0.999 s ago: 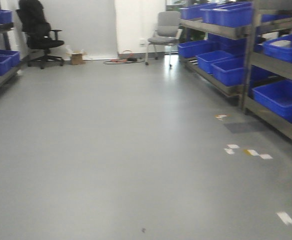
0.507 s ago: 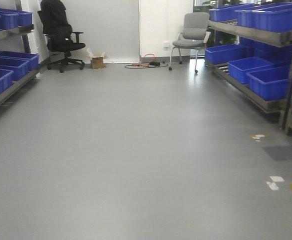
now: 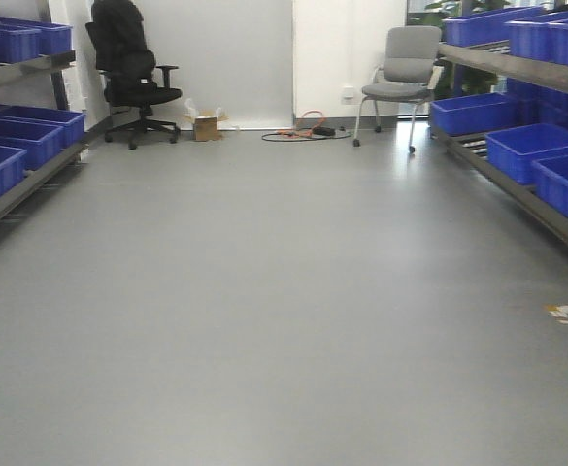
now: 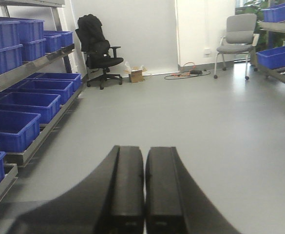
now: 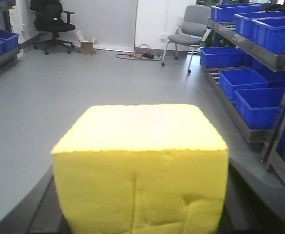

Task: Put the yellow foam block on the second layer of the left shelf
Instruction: 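Drive the base down the aisle toward the blue bin shelves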

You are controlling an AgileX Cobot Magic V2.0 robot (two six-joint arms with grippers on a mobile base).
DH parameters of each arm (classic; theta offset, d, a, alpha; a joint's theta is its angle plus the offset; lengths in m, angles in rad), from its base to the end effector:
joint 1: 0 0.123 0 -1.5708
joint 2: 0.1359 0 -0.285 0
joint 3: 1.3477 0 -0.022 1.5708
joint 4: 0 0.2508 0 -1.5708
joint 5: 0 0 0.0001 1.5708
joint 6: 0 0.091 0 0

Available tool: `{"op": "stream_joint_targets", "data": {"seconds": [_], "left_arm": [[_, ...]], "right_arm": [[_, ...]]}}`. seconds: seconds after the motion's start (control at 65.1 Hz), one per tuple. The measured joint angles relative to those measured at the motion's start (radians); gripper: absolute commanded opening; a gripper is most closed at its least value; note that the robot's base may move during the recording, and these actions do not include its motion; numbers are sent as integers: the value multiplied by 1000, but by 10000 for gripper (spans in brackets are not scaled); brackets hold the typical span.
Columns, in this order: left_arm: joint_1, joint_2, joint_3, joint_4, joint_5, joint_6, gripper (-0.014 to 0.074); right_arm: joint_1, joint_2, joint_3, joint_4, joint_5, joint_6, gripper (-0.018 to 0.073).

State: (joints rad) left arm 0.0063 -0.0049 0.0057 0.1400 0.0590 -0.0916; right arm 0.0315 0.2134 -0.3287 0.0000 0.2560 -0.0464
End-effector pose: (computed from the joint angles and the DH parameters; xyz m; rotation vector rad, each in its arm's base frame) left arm 0.0564 0.0011 0.2062 0.0258 1.5428 0.0495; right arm 0.0643 0.0020 0.2876 -0.0633 1.6231 -0.0115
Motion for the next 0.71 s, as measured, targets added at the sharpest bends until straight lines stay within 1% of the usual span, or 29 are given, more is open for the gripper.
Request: {"op": "stream_joint_targets", "data": {"seconds": [0.707], "left_arm": [[0, 0, 0, 0, 0, 0, 136]], "right_arm": [[0, 0, 0, 0, 0, 0, 475]]}}
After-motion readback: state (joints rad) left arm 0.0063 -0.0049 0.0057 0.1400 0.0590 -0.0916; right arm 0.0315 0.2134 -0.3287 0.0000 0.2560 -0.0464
